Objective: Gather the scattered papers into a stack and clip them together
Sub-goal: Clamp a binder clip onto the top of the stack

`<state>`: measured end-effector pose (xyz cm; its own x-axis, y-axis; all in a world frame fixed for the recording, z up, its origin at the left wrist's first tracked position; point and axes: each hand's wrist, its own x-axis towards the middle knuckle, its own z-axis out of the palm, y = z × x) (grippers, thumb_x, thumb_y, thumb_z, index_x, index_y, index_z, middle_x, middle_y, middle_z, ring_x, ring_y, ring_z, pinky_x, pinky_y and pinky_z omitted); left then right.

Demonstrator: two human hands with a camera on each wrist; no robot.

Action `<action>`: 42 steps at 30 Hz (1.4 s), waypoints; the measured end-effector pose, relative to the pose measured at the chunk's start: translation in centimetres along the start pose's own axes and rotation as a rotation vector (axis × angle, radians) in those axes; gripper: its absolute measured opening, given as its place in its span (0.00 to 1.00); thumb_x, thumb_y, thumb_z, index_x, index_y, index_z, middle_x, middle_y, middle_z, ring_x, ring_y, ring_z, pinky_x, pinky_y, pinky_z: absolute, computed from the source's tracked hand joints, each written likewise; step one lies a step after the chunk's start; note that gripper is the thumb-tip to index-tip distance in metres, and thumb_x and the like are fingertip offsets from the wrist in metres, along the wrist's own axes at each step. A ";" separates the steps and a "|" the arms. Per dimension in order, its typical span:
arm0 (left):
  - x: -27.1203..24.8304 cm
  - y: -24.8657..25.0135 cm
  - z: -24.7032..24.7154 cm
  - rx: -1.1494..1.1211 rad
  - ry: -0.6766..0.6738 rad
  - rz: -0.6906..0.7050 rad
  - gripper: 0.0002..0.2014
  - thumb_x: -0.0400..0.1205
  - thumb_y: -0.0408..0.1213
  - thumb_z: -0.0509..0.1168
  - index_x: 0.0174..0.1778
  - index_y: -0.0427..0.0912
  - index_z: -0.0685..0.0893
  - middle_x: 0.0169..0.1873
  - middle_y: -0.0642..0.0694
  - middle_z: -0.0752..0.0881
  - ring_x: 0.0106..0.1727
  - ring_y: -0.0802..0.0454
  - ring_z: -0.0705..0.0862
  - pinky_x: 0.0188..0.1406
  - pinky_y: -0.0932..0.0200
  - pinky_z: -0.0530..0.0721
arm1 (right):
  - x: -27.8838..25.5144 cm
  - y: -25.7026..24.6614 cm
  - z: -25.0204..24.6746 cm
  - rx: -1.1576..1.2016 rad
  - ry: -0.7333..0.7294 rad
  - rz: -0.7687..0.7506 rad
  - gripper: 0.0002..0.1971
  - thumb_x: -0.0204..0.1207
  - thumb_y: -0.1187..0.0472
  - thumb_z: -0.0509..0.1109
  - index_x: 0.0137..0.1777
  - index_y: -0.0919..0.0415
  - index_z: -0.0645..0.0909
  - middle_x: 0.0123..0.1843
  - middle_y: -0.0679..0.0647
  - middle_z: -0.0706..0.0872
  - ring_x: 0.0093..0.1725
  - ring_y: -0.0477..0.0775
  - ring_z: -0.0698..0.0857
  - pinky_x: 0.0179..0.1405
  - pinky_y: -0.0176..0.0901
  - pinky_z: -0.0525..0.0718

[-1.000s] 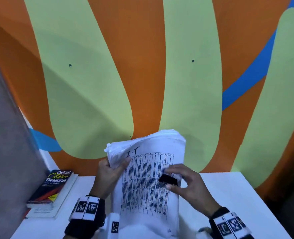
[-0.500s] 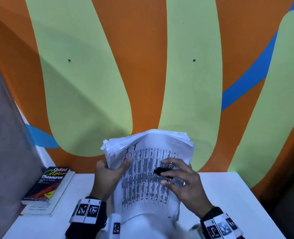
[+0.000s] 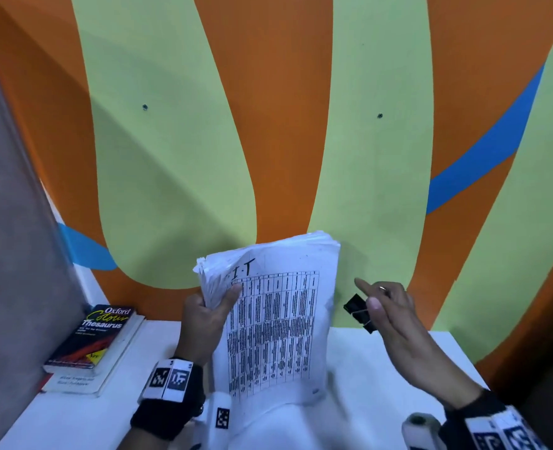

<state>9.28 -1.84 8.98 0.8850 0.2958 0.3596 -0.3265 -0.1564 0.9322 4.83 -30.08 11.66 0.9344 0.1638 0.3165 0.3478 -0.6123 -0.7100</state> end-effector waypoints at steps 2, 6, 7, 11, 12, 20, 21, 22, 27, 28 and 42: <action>0.2 -0.2 0.2 -0.012 -0.001 -0.003 0.24 0.76 0.35 0.72 0.17 0.47 0.69 0.10 0.54 0.62 0.14 0.60 0.60 0.15 0.70 0.60 | 0.5 -1.2 -1.2 -0.014 -0.119 0.039 0.14 0.82 0.44 0.52 0.66 0.33 0.69 0.56 0.42 0.74 0.62 0.38 0.71 0.58 0.22 0.70; 0.3 -0.3 0.5 -0.018 -0.039 0.023 0.16 0.75 0.36 0.72 0.23 0.39 0.77 0.12 0.55 0.66 0.16 0.61 0.63 0.17 0.69 0.63 | 1.7 -3.3 -2.7 0.223 -0.108 0.079 0.12 0.80 0.65 0.67 0.59 0.53 0.86 0.59 0.49 0.84 0.45 0.39 0.88 0.45 0.22 0.79; 0.3 -0.2 0.5 -0.027 -0.046 0.027 0.15 0.75 0.36 0.72 0.24 0.38 0.79 0.12 0.55 0.67 0.16 0.62 0.64 0.17 0.69 0.64 | 2.0 -3.7 -3.0 0.272 -0.086 0.077 0.11 0.78 0.67 0.69 0.57 0.58 0.88 0.59 0.51 0.87 0.46 0.40 0.89 0.47 0.26 0.82; 0.3 -0.1 0.3 -0.037 -0.095 0.044 0.15 0.75 0.37 0.72 0.26 0.34 0.79 0.13 0.54 0.67 0.17 0.61 0.64 0.18 0.68 0.65 | 3.0 -5.6 -3.8 0.319 0.020 0.075 0.12 0.70 0.70 0.76 0.53 0.61 0.90 0.56 0.51 0.91 0.56 0.40 0.88 0.55 0.30 0.85; 0.2 0.0 0.3 -0.045 -0.099 0.053 0.15 0.75 0.37 0.72 0.27 0.32 0.80 0.14 0.53 0.68 0.17 0.61 0.64 0.18 0.68 0.65 | 3.3 -6.2 -4.0 0.332 0.044 0.074 0.13 0.69 0.70 0.77 0.53 0.61 0.90 0.53 0.52 0.92 0.55 0.42 0.89 0.53 0.30 0.85; -0.6 1.3 1.0 -0.117 -0.214 0.061 0.12 0.76 0.41 0.72 0.26 0.47 0.84 0.16 0.52 0.75 0.19 0.58 0.69 0.19 0.65 0.69 | 5.3 -9.0 -5.3 0.374 0.055 0.022 0.24 0.62 0.77 0.79 0.59 0.67 0.83 0.50 0.62 0.91 0.49 0.57 0.91 0.51 0.43 0.90; -0.7 1.3 1.0 -0.123 -0.228 0.065 0.11 0.75 0.45 0.73 0.28 0.48 0.85 0.18 0.51 0.75 0.21 0.54 0.69 0.21 0.62 0.68 | 5.4 -9.2 -5.3 0.332 0.060 -0.018 0.22 0.61 0.77 0.80 0.56 0.64 0.85 0.49 0.60 0.92 0.49 0.54 0.92 0.53 0.43 0.89; -0.7 1.3 1.0 -0.136 -0.240 0.067 0.10 0.74 0.48 0.73 0.30 0.47 0.86 0.19 0.50 0.75 0.23 0.50 0.69 0.22 0.57 0.69 | 5.4 -9.4 -5.2 0.266 0.066 -0.061 0.21 0.60 0.75 0.82 0.53 0.61 0.86 0.48 0.56 0.92 0.49 0.49 0.92 0.55 0.39 0.88; -1.1 2.2 1.5 -0.136 -0.283 0.077 0.02 0.74 0.41 0.72 0.38 0.48 0.89 0.31 0.43 0.87 0.31 0.44 0.79 0.27 0.45 0.80 | 5.7 -11.1 -4.7 -0.039 0.058 -0.261 0.16 0.58 0.70 0.85 0.46 0.61 0.89 0.43 0.48 0.92 0.48 0.35 0.89 0.47 0.20 0.82; -1.2 2.3 1.6 -0.135 -0.285 0.096 0.02 0.74 0.40 0.72 0.38 0.48 0.90 0.35 0.43 0.89 0.33 0.47 0.82 0.30 0.50 0.82 | 5.8 -11.4 -4.7 -0.074 0.057 -0.293 0.15 0.58 0.70 0.85 0.46 0.62 0.90 0.42 0.49 0.92 0.48 0.36 0.89 0.46 0.22 0.84; -1.1 2.3 1.8 -0.195 -0.359 0.175 0.13 0.73 0.35 0.71 0.54 0.42 0.87 0.50 0.55 0.91 0.51 0.55 0.89 0.48 0.65 0.85 | 8.1 -11.6 -3.8 -0.213 -0.121 -0.282 0.14 0.58 0.70 0.85 0.44 0.63 0.90 0.40 0.54 0.93 0.40 0.39 0.90 0.43 0.33 0.89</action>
<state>8.17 -4.27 10.70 0.8589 -0.0705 0.5073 -0.5075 0.0164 0.8615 8.06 -24.58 24.79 0.8108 0.4318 0.3952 0.5811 -0.6750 -0.4546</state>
